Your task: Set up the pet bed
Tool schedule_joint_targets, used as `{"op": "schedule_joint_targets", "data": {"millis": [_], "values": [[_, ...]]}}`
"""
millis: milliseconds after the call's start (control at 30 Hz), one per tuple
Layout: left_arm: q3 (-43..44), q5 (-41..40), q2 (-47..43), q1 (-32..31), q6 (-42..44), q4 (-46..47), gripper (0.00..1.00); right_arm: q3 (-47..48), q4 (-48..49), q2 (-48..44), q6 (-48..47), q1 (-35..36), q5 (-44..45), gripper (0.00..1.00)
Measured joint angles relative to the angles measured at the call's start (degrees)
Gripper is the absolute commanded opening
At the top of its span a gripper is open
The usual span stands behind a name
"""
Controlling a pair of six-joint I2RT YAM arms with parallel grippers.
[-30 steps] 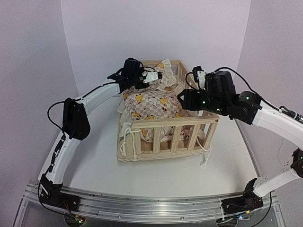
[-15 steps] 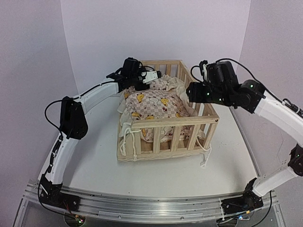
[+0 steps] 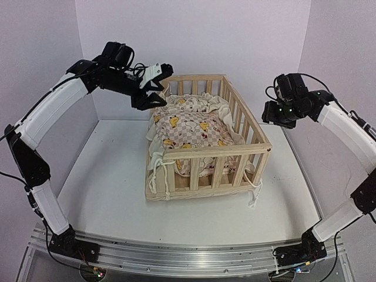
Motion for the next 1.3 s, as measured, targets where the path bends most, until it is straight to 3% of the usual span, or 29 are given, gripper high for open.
{"op": "schedule_joint_targets", "data": {"millis": [200,400,533,667,833,967,1067,1133,1167,1300], "values": [[-10.0,7.4,-2.8,2.4,-3.7,-6.6,0.61,-6.4,-2.4,0.0,0.7,-1.9,-9.8,0.55],[-16.9,11.8,-4.5,18.4,-10.6,-3.2,0.61,-13.0,-1.5,-3.6,5.0,-1.5,-17.2,0.52],[-23.0,12.4,-6.7,26.2,-15.2,0.6,0.61,-15.9,-1.8,-6.9,8.8,3.5,-16.8,0.52],[-25.7,12.4,-6.8,28.5,-18.1,3.7,0.61,-16.1,-2.6,-7.2,11.6,11.0,-16.6,0.54],[-28.4,12.5,-7.4,28.5,-19.7,5.9,0.63,-16.1,-3.1,-8.9,12.1,13.7,-14.2,0.58],[-34.6,12.0,-11.5,28.7,-21.9,10.4,0.66,-16.2,-4.8,-12.4,8.6,6.5,-11.3,0.61],[-45.3,11.8,-18.4,30.3,-26.5,19.5,0.72,-17.0,-4.3,-13.9,3.7,-2.0,-8.9,0.63],[-53.2,10.6,-22.7,31.9,-30.6,27.3,0.83,-19.5,-2.3,-14.4,-0.1,-6.3,-7.5,0.63],[-57.0,8.7,-24.3,32.4,-33.2,31.9,0.96,-21.8,-0.4,-14.8,-1.9,-8.3,-7.4,0.63],[-68.8,-1.7,-26.6,33.1,-46.3,46.0,1.00,-33.9,8.1,-17.8,-5.6,-16.5,-10.2,0.65]]}}
